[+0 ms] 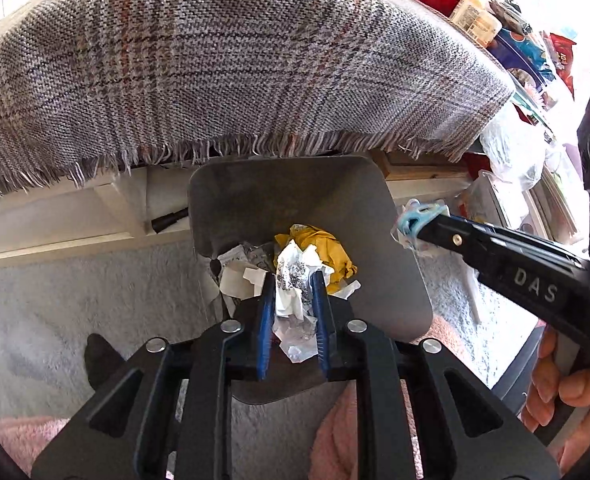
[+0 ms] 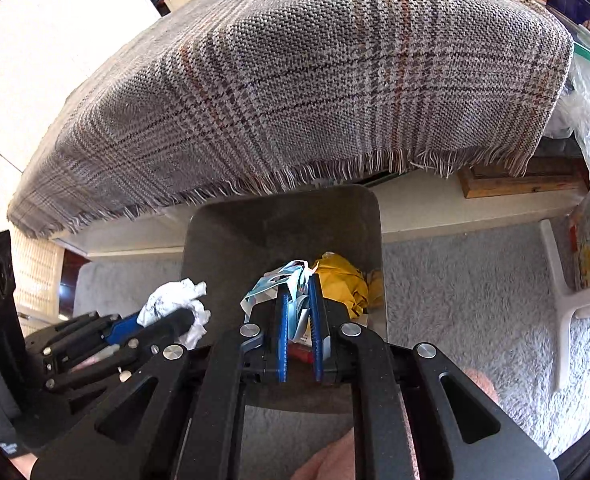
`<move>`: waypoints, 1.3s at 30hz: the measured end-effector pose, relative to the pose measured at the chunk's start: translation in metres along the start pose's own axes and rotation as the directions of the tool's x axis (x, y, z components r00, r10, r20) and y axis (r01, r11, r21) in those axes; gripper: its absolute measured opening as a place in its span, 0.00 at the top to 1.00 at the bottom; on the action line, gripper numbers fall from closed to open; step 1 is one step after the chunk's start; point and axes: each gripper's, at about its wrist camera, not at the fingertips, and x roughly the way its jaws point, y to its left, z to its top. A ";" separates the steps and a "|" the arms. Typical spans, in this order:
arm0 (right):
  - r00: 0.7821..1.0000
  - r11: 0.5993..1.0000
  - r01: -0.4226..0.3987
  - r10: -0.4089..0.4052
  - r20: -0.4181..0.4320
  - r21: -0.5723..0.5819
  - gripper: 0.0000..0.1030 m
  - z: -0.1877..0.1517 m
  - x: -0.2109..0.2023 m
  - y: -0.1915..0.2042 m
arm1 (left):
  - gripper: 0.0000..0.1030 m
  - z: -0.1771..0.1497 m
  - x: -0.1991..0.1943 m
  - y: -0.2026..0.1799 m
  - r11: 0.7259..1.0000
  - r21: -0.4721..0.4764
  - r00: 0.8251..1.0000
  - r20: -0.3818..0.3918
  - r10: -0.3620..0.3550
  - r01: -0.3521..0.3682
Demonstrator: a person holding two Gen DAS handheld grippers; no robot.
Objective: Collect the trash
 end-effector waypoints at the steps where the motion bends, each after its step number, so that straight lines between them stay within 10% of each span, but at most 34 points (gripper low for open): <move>1: 1.000 1.000 -0.003 0.003 -0.001 0.002 0.88 0.002 0.000 0.000 | 0.84 0.000 0.000 -0.001 1.000 0.005 1.000 0.001 -0.002 0.002; 9: 1.000 0.999 -0.015 0.014 0.022 0.039 0.68 0.012 -0.007 -0.005 | 0.59 0.001 -0.007 0.005 1.000 -0.008 1.000 0.016 -0.014 0.014; 17: 0.997 0.996 -0.008 0.002 0.071 0.087 0.06 0.014 -0.025 -0.016 | 0.22 0.002 -0.029 0.012 1.000 -0.008 0.996 0.082 0.031 -0.030; 24: 0.988 0.997 -0.015 0.002 0.157 0.081 0.03 0.014 -0.072 -0.023 | 0.08 0.010 -0.069 0.005 0.999 0.002 0.981 0.189 0.039 -0.040; 31: 0.952 0.998 0.057 -0.066 0.298 0.041 0.03 0.016 -0.139 -0.008 | 0.08 0.017 -0.146 -0.011 0.999 0.012 0.940 0.341 0.030 -0.036; 37: 0.871 0.983 0.174 -0.178 0.457 0.050 0.03 0.010 -0.202 0.006 | 0.08 0.012 -0.222 -0.026 0.990 0.051 0.828 0.555 0.079 -0.128; 39: 0.833 0.978 0.196 -0.202 0.515 0.067 0.03 0.008 -0.224 0.008 | 0.08 0.013 -0.243 -0.030 0.991 0.049 0.818 0.570 0.076 -0.126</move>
